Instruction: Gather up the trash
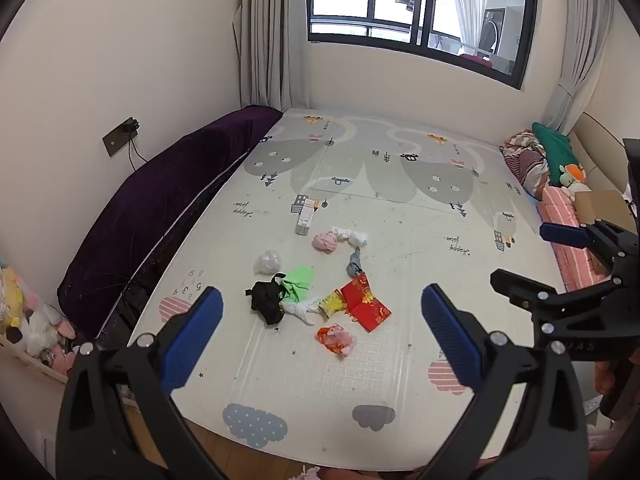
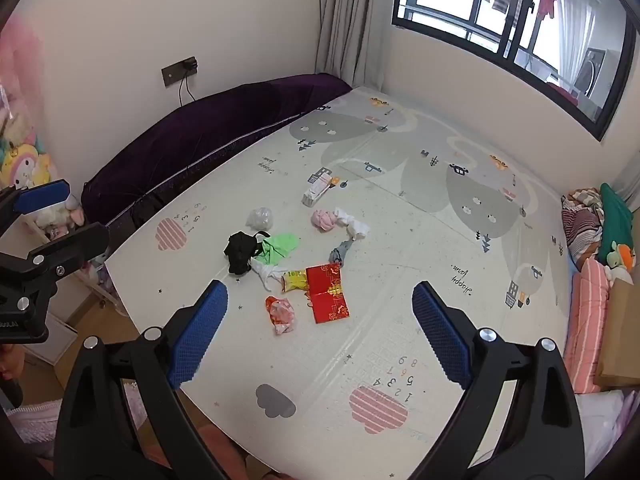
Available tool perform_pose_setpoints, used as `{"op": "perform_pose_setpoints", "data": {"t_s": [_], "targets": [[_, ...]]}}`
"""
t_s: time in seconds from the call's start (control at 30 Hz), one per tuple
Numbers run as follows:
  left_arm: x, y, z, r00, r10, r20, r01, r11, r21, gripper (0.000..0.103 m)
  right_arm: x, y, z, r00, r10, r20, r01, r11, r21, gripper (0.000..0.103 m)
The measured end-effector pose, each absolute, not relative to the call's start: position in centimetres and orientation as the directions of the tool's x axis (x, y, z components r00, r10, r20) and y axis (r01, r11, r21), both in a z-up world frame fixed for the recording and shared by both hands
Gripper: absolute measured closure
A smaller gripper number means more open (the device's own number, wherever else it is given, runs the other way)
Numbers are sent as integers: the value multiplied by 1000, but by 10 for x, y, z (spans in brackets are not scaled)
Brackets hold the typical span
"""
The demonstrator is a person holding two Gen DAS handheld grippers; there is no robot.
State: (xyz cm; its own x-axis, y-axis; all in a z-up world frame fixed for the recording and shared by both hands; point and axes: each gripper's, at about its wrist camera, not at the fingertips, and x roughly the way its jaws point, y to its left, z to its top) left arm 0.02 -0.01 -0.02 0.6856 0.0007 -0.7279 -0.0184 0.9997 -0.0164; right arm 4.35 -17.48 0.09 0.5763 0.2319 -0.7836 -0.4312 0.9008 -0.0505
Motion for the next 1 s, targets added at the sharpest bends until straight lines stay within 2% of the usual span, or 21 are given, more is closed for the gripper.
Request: {"op": "perform_pose_setpoints", "data": {"t_s": [1.0], "targets": [[-1, 1, -6, 666, 1, -746, -35, 999, -30, 4, 45, -172, -4, 564, 236, -791, -439, 897, -44, 13]]}}
